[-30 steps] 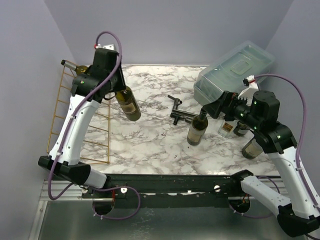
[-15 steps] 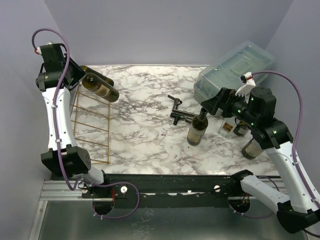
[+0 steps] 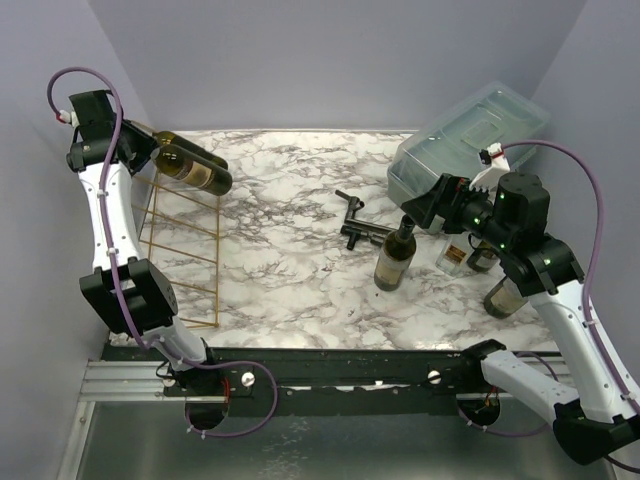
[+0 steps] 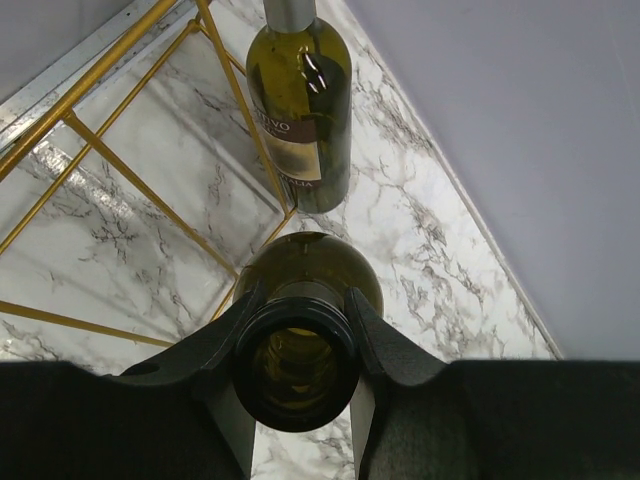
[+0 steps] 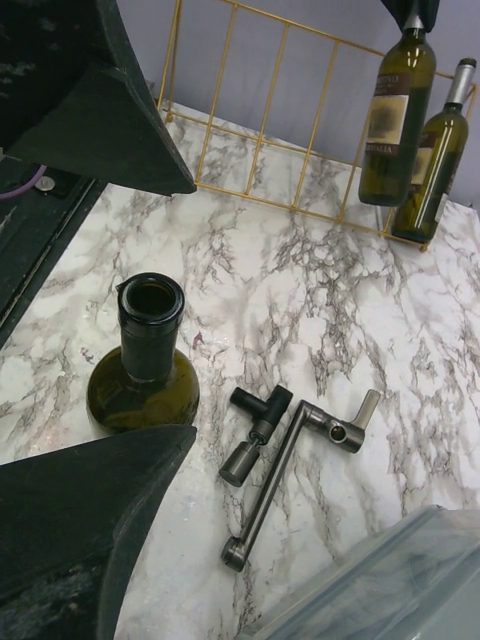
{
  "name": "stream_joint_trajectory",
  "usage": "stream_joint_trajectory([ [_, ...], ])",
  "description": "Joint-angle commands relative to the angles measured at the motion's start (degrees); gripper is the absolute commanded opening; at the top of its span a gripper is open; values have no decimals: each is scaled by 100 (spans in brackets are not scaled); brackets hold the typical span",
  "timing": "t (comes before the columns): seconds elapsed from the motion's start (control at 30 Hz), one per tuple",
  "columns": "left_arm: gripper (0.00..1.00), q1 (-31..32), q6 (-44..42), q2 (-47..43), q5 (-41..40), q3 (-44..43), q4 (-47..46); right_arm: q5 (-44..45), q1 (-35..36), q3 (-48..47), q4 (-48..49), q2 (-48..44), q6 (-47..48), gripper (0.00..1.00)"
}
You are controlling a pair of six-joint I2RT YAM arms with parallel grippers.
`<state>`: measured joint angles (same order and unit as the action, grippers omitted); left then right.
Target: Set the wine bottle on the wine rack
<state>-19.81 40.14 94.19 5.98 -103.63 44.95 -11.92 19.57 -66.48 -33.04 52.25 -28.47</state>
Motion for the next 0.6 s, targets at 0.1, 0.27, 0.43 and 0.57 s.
stream_joint_trajectory([
  [0.1, 0, -59, 315, 239, -44, -267, -483, 149, 35, 65, 144, 30, 27, 100],
  [0.27, 0, -69, 191, 392, -255, -320, -351, 126, 38, 64, 136, 56, 41, 100],
  [0.43, 0, -75, 67, 489, -404, -397, -329, 145, 36, 89, 154, 66, 36, 100],
  [0.57, 0, -82, -41, 610, -370, -517, -312, 121, 32, 132, 175, 74, 24, 100],
])
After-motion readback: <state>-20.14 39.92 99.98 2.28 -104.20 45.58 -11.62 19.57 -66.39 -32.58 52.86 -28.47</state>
